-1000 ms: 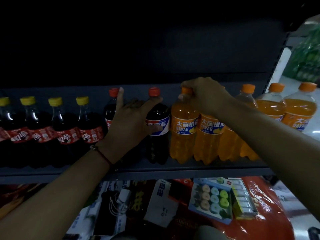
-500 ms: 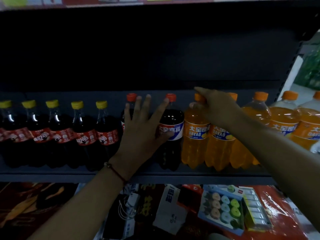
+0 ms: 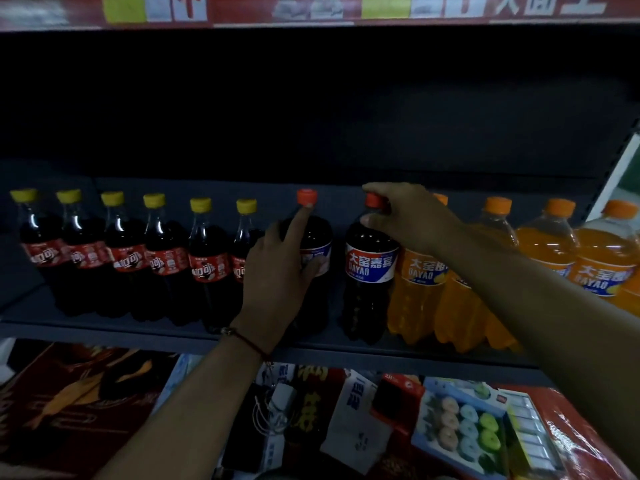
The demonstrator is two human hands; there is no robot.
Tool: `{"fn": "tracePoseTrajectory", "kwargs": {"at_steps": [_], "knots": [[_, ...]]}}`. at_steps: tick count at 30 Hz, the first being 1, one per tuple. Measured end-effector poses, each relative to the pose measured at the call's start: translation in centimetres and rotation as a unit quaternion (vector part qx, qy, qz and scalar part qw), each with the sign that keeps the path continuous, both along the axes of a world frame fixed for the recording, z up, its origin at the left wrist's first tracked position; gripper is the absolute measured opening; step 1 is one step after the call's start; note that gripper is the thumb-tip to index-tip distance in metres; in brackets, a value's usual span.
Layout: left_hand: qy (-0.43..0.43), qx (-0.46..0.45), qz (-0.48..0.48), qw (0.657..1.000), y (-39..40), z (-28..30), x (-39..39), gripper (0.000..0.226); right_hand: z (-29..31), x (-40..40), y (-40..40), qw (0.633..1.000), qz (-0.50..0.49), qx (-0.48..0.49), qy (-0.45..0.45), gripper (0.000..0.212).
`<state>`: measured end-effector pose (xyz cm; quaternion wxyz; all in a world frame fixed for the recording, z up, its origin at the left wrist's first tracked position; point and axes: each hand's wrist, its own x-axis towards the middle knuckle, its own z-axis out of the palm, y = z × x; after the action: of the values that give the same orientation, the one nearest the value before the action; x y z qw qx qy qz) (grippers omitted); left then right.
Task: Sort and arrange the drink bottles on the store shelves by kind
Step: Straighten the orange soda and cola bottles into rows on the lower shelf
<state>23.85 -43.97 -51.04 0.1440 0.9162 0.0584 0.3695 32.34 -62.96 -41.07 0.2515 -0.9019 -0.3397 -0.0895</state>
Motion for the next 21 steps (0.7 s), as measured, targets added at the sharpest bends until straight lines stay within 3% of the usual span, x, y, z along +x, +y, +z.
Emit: {"fn": "tracePoseTrajectory", "kwargs": {"at_steps": [13,21], "knots": [[-0.049,-0.068,-0.039,0.996,-2.4,-0.6,0.1,0.079,-2.0,-1.2,-0.3,0.999,-0.036,0.020,-0.031,0.064],[0.018,-0.002,-0.027,0.999,-2.0,-0.2,-1.8,0.077,-3.3,-2.1,0.2,0.996,-0.044,0.043,-0.057,0.062]]}}
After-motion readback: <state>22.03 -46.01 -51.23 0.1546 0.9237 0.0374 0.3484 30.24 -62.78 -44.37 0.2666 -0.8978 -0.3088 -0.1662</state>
